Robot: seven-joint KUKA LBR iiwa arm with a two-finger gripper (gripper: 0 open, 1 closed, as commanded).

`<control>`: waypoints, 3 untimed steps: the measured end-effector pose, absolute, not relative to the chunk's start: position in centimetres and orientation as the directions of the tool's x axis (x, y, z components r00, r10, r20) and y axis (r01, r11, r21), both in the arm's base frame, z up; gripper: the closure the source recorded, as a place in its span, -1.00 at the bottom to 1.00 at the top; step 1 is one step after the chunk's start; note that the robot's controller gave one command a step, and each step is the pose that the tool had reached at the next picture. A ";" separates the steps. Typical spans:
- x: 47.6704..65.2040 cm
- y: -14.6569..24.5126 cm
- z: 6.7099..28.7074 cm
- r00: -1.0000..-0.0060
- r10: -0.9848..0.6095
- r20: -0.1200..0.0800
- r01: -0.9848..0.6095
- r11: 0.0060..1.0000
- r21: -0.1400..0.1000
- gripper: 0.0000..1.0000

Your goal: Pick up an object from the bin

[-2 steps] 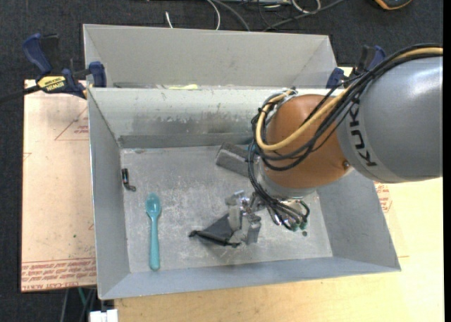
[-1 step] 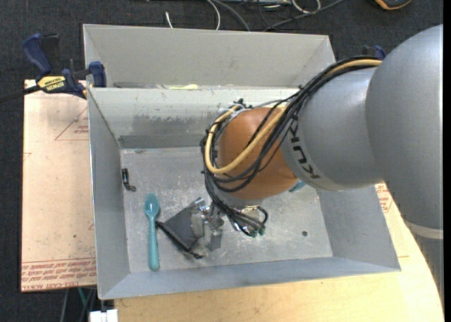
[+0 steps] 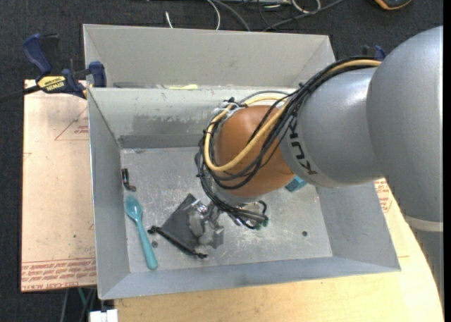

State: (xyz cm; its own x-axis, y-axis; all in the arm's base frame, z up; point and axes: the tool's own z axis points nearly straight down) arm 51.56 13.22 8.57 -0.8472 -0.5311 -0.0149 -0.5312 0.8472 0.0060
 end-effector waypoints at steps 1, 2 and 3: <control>52.6 12.3 8.7 -0.579 -0.815 -0.015 -0.815 0.579 -0.001 1.00; 52.3 12.7 14.0 -0.458 -0.889 -0.013 -0.889 0.458 0.003 1.00; 53.7 12.2 18.3 -0.665 -0.746 -0.029 -0.747 0.665 -0.007 1.00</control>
Offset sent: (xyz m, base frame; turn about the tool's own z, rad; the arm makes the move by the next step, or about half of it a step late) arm 0.0055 0.0012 0.1837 -0.0577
